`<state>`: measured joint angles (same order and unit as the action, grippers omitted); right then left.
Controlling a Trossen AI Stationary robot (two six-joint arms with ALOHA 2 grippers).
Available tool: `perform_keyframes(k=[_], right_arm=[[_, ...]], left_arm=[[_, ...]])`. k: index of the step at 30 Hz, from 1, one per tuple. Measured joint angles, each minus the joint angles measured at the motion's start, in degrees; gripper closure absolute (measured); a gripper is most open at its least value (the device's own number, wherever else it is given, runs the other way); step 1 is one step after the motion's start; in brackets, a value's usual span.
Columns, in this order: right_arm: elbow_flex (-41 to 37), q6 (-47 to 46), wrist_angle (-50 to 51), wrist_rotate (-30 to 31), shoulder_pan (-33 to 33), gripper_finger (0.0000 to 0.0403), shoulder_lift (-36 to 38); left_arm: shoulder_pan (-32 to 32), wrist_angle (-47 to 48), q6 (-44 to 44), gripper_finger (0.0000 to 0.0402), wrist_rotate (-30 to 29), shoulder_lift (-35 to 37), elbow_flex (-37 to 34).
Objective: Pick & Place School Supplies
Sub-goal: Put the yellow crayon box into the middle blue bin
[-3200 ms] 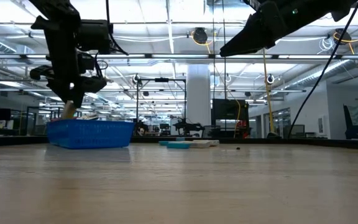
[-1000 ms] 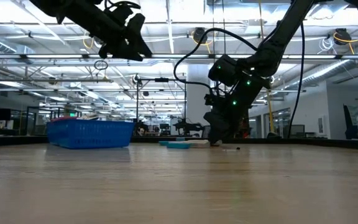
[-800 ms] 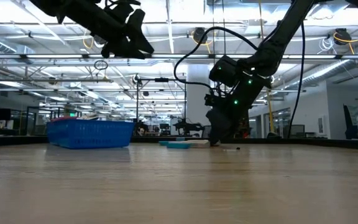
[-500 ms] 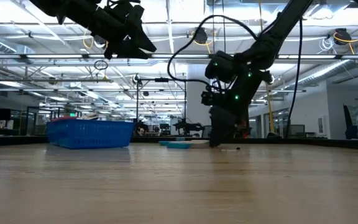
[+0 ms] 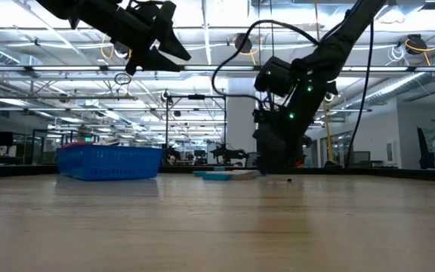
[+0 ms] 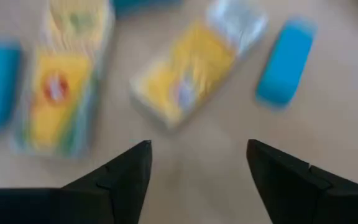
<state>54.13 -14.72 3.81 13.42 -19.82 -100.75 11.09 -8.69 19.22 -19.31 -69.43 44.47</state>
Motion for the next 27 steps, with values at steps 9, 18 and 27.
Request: perform_keyframes(k=[9, 18, 27], right_arm=[[0.87, -0.28, -12.43, -0.69, -2.13, 0.0098, -2.40], [2.82, -2.78, -13.81, -0.05, -4.08, 0.0097, -7.65], [2.86, -2.63, -14.82, -3.54, -2.94, 0.0100, -8.81]], left_arm=[[-0.09, 0.00, -1.11, 0.0188, 0.00, 0.00, 0.00], [-0.26, -0.06, -0.96, 0.0188, -0.02, 0.00, 0.00], [-0.24, -0.13, 0.93, 0.0188, -0.04, 0.00, 0.00]])
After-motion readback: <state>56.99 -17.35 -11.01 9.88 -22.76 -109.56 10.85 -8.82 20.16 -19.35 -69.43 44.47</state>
